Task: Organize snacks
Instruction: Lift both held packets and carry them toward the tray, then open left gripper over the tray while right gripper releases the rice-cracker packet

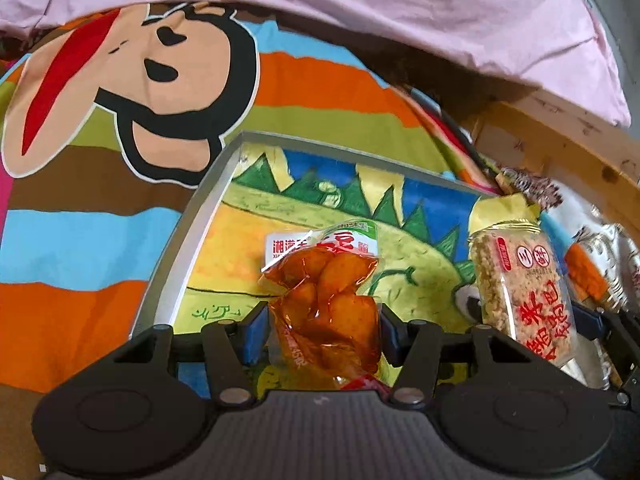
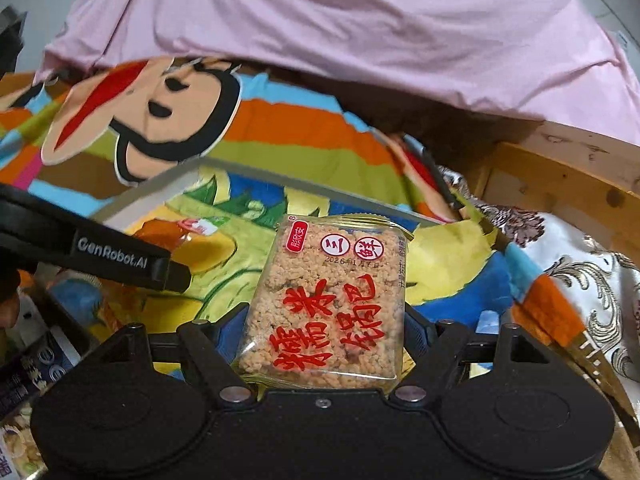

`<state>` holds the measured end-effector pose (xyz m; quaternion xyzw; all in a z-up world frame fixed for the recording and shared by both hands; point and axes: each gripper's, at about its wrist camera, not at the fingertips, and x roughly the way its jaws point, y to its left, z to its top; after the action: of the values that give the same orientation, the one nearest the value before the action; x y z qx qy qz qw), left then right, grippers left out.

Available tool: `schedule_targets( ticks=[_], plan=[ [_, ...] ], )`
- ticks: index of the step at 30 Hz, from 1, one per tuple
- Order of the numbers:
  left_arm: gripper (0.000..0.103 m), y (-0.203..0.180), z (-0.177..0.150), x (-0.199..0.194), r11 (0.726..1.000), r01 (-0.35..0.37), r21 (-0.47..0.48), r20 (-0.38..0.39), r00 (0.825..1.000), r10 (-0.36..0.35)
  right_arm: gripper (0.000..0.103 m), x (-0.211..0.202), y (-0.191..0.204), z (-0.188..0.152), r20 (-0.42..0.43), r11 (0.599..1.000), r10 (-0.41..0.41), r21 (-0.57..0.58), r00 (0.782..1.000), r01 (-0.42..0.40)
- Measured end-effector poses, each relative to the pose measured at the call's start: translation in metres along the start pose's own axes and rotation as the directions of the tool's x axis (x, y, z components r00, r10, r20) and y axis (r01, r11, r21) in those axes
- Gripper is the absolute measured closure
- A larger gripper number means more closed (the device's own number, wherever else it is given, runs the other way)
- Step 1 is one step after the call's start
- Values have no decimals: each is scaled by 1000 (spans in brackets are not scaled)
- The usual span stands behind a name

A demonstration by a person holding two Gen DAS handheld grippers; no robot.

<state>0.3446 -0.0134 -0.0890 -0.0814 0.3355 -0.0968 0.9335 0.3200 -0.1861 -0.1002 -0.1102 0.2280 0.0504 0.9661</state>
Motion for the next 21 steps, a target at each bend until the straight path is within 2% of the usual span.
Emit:
schedule_targets(
  ticks=[9, 12, 15, 17, 21],
  plan=[
    [42, 10, 2, 10, 1000, -17, -20, -30, 999, 16, 24, 12, 1, -6, -69, 1000, 8, 17, 998, -7],
    [39, 9, 2, 10, 1000, -20, -16, -36, 999, 19, 24, 13, -1, -6, -85, 999, 18, 35, 996, -15],
    [37, 8, 2, 9, 999, -28, -17, -42, 999, 27, 17, 10, -3, -6, -82, 999, 17, 33, 996, -14],
    [29, 11, 3, 7, 999, -20, -44, -54, 998, 18, 13, 6, -5, -5, -79, 999, 19, 41, 997, -16],
    [25, 14, 6, -4, 998, -36, -60, -38, 999, 34, 9, -7, -10, 1, -57, 998, 15, 63, 998, -12]
  ],
)
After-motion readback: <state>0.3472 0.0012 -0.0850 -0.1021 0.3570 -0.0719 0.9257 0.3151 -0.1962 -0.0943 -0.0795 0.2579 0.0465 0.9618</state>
